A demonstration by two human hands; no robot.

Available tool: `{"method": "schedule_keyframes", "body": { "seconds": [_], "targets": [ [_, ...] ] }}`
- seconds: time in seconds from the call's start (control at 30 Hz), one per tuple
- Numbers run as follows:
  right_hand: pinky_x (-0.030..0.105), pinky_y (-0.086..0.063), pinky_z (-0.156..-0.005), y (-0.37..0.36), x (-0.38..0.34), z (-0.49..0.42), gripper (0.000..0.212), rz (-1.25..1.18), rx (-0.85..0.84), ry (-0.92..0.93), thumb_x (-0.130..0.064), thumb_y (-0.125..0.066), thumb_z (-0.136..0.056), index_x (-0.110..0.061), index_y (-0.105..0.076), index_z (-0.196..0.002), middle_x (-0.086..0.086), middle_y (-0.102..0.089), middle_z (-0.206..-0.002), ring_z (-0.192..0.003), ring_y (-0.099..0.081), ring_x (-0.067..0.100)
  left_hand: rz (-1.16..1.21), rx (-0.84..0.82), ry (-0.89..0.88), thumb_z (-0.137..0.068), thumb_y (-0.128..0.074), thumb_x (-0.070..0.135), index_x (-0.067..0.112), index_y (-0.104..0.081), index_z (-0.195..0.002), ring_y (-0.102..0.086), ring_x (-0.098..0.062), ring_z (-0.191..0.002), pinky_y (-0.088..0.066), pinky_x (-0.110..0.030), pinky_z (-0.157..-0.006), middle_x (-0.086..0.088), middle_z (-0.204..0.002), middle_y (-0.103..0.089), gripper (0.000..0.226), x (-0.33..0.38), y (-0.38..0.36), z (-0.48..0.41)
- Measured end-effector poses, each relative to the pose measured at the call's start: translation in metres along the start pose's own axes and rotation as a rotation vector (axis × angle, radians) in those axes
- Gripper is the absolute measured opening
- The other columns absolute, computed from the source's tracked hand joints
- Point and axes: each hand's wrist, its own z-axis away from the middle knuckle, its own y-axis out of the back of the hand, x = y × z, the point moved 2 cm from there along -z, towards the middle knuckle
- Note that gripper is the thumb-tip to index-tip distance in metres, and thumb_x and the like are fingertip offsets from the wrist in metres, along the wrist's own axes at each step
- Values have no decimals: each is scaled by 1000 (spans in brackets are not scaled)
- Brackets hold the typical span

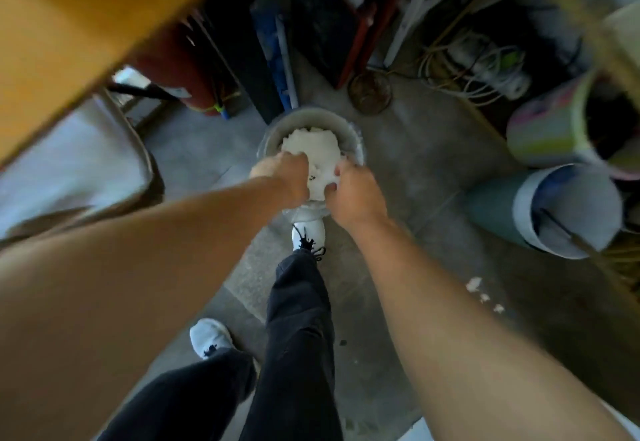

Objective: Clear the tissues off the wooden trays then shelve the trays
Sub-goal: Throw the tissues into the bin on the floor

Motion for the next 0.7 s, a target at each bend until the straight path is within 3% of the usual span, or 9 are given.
{"method": "schedule_keyframes", "body": {
  "seconds": [0.07,0.2,0.37,0.53,0.7],
  "targets": [
    [44,-52,-83,20,-23,58,29,7,50,-7,-14,-55,-91,-7,-57,-119,18,-60,-117,-103,-60,37,35,40,-36,-87,-63,26,11,-53,-118,-56,-25,-81,-47,-35,-63,-8,-97,-56,36,6,22,62],
    [40,-47,-78,55,-67,176,21,-71,162,-60,-17,-56,-91,-6,-61,-108,17,-64,-107,-101,-59,36,135,158,-141,-88,-60,26,10,-49,-126,-63,-34,-99,-43,-38,-64,-12,-117,-59,43,3,53,192],
    [37,-47,-76,85,-131,296,14,54,240,-31,-22,-54,-93,-13,-59,-102,11,-63,-106,-99,-61,33,161,395,-231,-86,-57,25,12,-51,-118,-62,-35,-97,-40,-39,-64,-10,-112,-58,35,-42,86,345],
    [42,-50,-70,107,-226,343,11,197,264,148,-27,-50,-95,-17,-46,-94,10,-62,-102,-91,-61,34,169,561,-220,-83,-52,19,16,-42,-94,-63,-37,-90,-43,-42,-58,-8,-99,-54,15,-118,110,430],
    [41,-47,-68,106,-349,359,17,258,286,400,-29,-51,-94,-14,-49,-101,15,-65,-103,-92,-62,38,320,783,-103,-84,-53,26,17,-45,-91,-61,-39,-91,-41,-40,-61,-12,-102,-58,14,-216,131,490]
  ]
}}
